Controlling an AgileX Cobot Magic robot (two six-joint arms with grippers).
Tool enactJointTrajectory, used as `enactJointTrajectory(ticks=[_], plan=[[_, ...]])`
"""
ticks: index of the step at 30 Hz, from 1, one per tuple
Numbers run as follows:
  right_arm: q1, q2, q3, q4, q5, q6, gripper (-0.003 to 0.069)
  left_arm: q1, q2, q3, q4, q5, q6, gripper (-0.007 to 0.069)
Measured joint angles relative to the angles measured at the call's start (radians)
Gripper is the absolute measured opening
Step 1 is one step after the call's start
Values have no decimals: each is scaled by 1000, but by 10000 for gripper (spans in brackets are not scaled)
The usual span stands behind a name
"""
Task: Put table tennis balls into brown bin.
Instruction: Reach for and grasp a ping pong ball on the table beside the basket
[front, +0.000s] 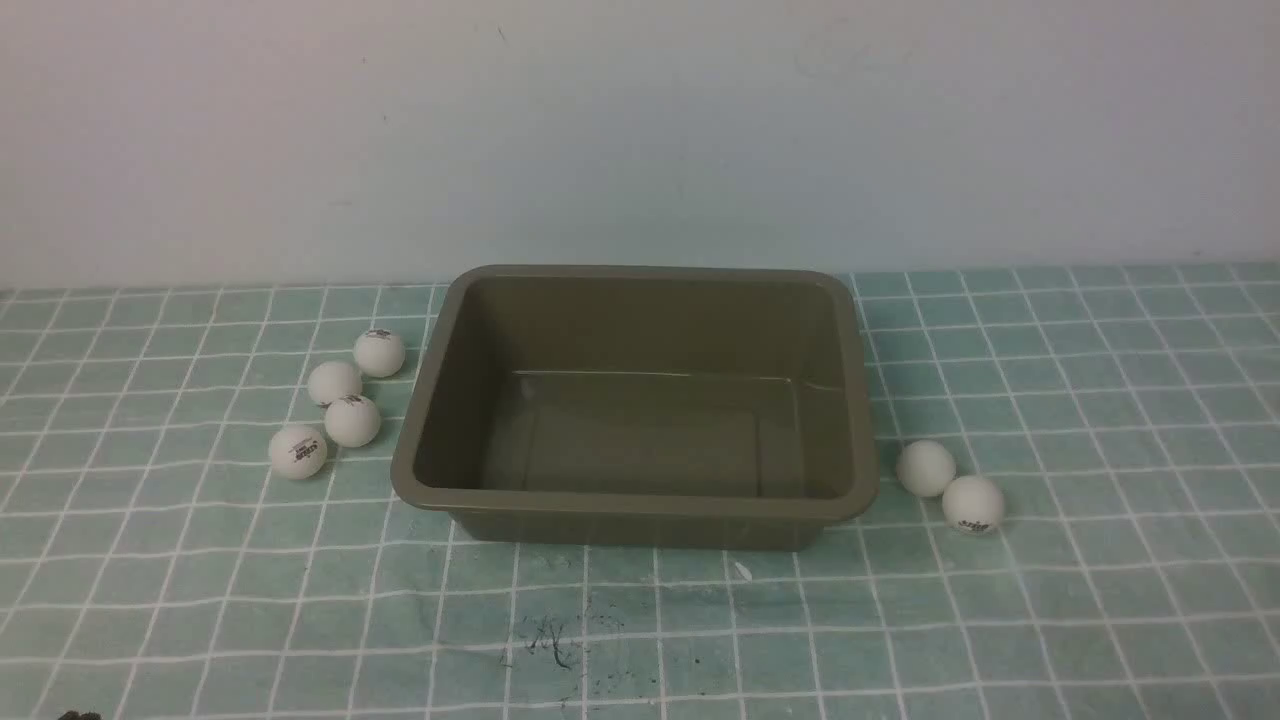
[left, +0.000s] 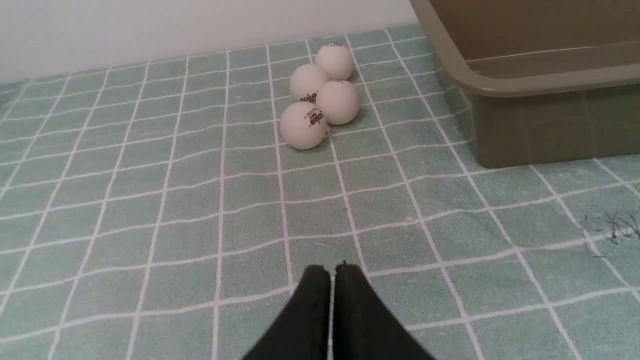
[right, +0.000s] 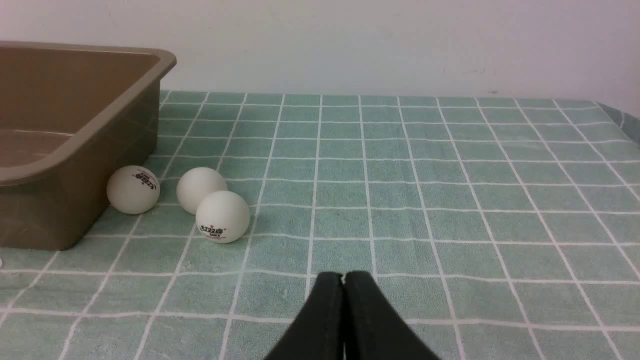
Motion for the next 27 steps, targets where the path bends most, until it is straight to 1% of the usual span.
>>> enactJointTrajectory(ticks=[22,24,26,27], plan=[[0,0,0,0,0,0,-10,0,0,0,4,-2,0,-5],[0,0,0,0,0,-1,-10,0,0,3,-5,-24,-7,-5],[0,0,0,0,0,-8,-10,0,0,4,-48,-81,-30,-5],[0,0,0,0,0,-12,-10,0,0,4,-90,-127,-48,-5]])
